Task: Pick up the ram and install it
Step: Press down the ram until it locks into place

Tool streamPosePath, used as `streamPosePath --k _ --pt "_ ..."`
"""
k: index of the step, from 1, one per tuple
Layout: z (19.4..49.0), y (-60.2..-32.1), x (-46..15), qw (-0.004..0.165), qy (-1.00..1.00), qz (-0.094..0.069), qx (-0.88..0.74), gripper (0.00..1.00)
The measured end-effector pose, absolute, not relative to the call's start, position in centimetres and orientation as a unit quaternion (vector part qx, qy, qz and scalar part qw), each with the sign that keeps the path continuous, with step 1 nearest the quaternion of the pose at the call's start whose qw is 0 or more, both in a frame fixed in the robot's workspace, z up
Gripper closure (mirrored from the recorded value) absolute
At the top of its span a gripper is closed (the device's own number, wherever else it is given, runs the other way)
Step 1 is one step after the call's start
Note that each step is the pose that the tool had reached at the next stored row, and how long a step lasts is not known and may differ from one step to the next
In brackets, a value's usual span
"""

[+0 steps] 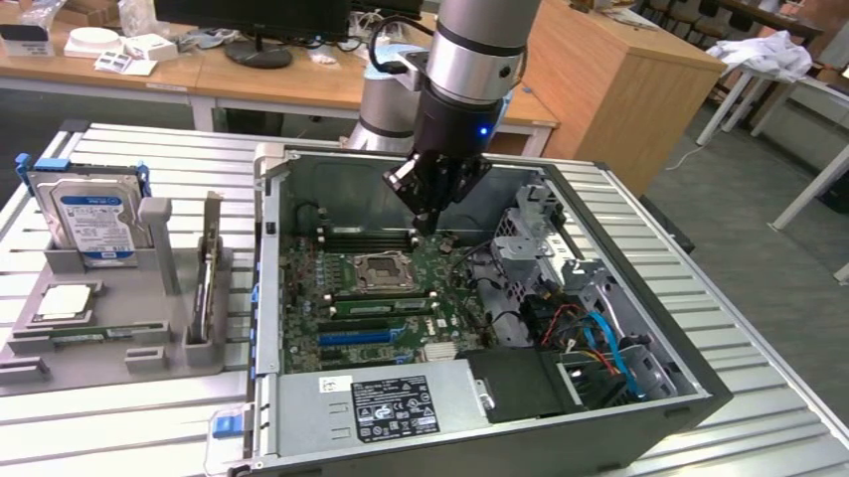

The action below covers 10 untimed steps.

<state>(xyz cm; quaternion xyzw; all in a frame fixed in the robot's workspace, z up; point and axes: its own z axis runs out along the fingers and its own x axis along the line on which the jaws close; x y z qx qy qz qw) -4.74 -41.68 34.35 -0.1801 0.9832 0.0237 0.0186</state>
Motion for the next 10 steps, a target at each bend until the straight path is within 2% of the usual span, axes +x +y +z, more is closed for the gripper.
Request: streamPosePath --k 10 --pt "34.32 -41.68 -4.75 0.02 0.994 0.022 -0.104 0.89"
